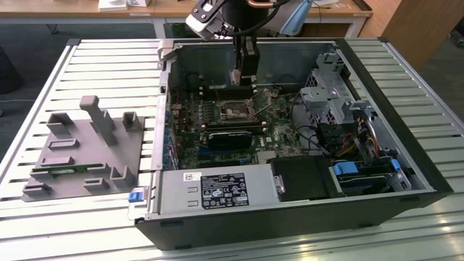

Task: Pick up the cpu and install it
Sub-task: 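Place the cpu into insertion slot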

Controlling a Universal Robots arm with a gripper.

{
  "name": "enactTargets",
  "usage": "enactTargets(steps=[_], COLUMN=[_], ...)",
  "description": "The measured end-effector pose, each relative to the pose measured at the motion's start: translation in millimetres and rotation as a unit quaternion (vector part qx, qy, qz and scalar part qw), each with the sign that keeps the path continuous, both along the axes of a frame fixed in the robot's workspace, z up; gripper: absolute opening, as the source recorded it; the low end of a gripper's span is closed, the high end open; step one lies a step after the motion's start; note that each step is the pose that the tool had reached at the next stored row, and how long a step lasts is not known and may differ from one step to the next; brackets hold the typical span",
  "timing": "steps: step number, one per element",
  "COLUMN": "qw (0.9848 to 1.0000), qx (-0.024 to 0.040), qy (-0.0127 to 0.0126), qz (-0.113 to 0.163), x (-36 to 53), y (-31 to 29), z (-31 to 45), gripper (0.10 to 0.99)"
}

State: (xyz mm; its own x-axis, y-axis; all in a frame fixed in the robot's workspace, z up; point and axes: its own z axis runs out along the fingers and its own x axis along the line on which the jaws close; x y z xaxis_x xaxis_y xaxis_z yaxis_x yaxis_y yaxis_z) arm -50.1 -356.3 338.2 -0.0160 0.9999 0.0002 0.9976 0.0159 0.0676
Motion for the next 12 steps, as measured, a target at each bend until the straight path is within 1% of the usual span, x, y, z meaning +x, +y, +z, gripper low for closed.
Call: enactTargets(steps=[4,10,12], qw=[0.9999,0.9999,0.9999], qx=[-0.0001,0.0000,0.0000], qy=[0.0000,0.0007,0.0008], qz=[0.014,0.015,0.015], x=[0.0,0.0,0.0], y=[1.9,2.6,2.9], z=[-5.1,-11.1,-14.4], gripper=[0.533,0.533,0.533])
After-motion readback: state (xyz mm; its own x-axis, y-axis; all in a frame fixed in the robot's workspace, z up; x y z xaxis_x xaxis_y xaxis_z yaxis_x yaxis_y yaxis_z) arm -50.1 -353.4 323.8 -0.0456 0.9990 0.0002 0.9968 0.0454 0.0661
